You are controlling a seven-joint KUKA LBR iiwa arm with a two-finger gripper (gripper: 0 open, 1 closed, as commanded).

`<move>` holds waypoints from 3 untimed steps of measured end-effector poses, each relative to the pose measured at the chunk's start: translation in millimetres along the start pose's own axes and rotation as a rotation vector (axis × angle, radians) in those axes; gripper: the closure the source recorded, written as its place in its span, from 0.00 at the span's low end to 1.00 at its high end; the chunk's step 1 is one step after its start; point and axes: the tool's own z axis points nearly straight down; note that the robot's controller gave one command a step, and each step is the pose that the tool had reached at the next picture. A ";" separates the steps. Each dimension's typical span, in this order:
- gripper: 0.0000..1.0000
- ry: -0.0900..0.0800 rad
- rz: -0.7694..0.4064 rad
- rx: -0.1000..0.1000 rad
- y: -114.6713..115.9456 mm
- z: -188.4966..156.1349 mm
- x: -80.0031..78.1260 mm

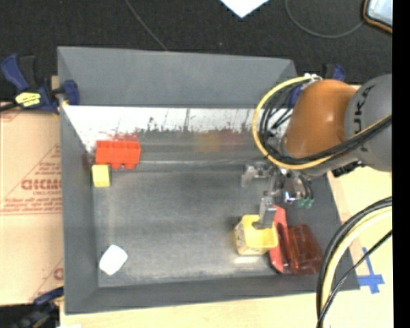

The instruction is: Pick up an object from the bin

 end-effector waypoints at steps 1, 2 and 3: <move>0.00 0.000 0.000 0.000 0.0 0.0 0.0; 0.00 0.001 -0.125 0.001 -28.7 17.9 47.9; 1.00 -0.003 0.142 0.000 -13.6 24.1 60.7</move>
Offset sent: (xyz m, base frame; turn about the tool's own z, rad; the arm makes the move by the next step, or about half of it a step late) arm -0.0482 -0.0279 -0.0184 -0.1325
